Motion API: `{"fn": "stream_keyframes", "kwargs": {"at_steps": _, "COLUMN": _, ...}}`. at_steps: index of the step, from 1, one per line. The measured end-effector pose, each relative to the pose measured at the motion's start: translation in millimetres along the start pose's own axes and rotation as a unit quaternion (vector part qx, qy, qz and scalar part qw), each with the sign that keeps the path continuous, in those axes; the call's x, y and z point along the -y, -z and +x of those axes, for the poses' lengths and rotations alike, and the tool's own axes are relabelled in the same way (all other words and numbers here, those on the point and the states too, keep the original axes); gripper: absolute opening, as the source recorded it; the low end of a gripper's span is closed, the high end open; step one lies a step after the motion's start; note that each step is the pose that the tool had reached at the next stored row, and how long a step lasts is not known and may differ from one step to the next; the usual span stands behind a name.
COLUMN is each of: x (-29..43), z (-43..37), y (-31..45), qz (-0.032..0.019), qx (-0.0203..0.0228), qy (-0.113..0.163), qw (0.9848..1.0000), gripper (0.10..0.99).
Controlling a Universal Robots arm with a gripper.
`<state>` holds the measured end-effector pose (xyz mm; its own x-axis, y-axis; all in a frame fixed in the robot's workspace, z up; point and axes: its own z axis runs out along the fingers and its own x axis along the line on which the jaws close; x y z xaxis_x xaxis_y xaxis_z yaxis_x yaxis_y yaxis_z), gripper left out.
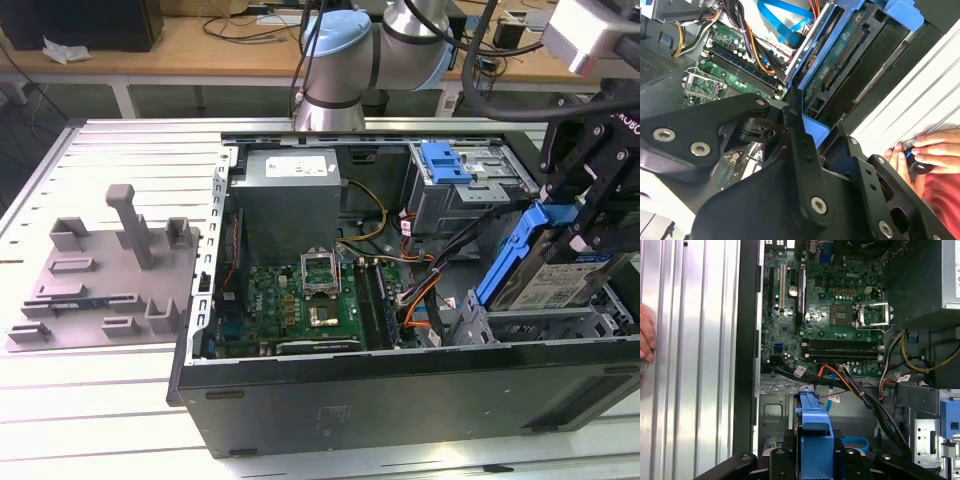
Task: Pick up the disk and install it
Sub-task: 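Insert the disk into the insertion slot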
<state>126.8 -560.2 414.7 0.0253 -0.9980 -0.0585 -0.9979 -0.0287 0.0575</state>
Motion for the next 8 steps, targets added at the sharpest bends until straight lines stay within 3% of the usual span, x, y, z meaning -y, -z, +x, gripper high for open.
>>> {"fn": "stream_keyframes", "kwargs": {"at_steps": 8, "x": 0.6, "z": 0.6, "y": -10.0, "qz": 0.0000, "qx": 0.0000, "qy": 0.000, "qw": 1.0000, "gripper": 0.369}}
